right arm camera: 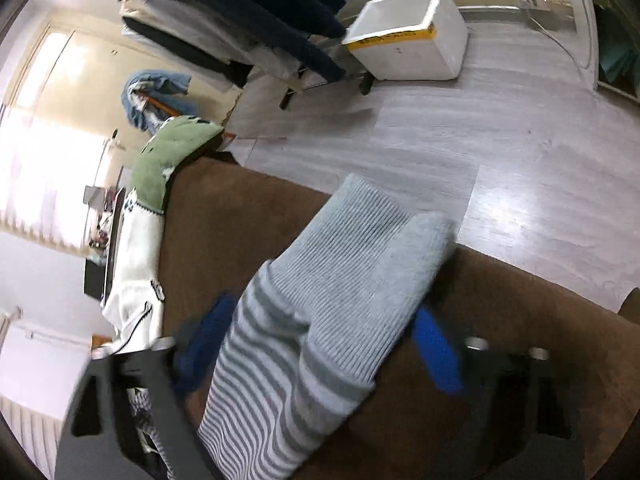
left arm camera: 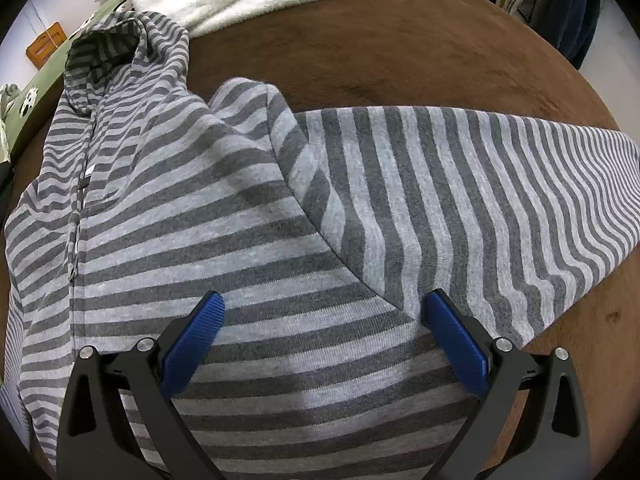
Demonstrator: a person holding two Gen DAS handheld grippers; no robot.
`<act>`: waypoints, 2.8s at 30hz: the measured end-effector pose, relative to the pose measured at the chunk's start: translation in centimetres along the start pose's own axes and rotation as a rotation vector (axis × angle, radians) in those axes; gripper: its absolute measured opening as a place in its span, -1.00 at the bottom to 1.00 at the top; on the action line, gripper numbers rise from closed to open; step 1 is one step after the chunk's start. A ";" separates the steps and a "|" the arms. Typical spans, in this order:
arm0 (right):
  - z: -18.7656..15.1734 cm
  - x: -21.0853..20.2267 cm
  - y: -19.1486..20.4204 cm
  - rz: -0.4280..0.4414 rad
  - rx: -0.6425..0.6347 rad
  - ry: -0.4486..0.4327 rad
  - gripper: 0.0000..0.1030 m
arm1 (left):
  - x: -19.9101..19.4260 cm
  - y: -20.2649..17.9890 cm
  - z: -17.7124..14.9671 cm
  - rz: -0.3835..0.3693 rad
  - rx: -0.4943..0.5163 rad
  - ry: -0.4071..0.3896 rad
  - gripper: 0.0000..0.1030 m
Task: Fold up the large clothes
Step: 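Grasp the striped hoodie's sleeve cuff with the right gripper, then lift the sleeve cuff with the right gripper and carry it across the hoodie body, then lay the sleeve across the hoodie body and open the right gripper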
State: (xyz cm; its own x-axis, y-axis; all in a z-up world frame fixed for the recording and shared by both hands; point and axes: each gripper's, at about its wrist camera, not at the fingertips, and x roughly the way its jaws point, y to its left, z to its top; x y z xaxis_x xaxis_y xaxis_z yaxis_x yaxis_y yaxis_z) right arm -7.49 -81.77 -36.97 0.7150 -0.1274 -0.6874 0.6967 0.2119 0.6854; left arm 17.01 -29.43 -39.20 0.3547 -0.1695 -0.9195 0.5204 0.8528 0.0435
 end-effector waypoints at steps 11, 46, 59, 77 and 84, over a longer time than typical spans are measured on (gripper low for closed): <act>-0.6 -1.1 2.3 -0.045 -0.119 -0.049 -0.68 | -0.4 0.0 -1.6 0.017 -0.038 -0.025 0.90; -34.2 -17.6 48.2 0.409 -0.893 -0.064 -0.72 | -12.8 16.6 -15.7 0.263 -0.187 0.033 0.88; -61.1 -8.2 52.9 0.401 -1.170 0.209 -0.73 | -12.7 29.4 -25.7 0.353 -0.368 0.083 0.88; -83.6 9.8 41.0 0.114 -1.265 0.634 -0.56 | -10.6 38.3 -31.5 0.353 -0.453 0.081 0.88; -83.6 7.6 41.4 0.188 -1.236 0.632 0.33 | -10.9 39.1 -32.6 0.349 -0.488 0.081 0.88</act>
State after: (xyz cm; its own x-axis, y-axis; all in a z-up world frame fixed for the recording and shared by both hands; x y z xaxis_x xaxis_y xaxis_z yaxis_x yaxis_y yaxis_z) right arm 21.92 7.03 -33.94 0.4134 0.3797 -0.8276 -0.1432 0.9247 0.3527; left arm 8.24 21.88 -40.23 0.3698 0.1825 -0.9110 -0.0392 0.9827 0.1810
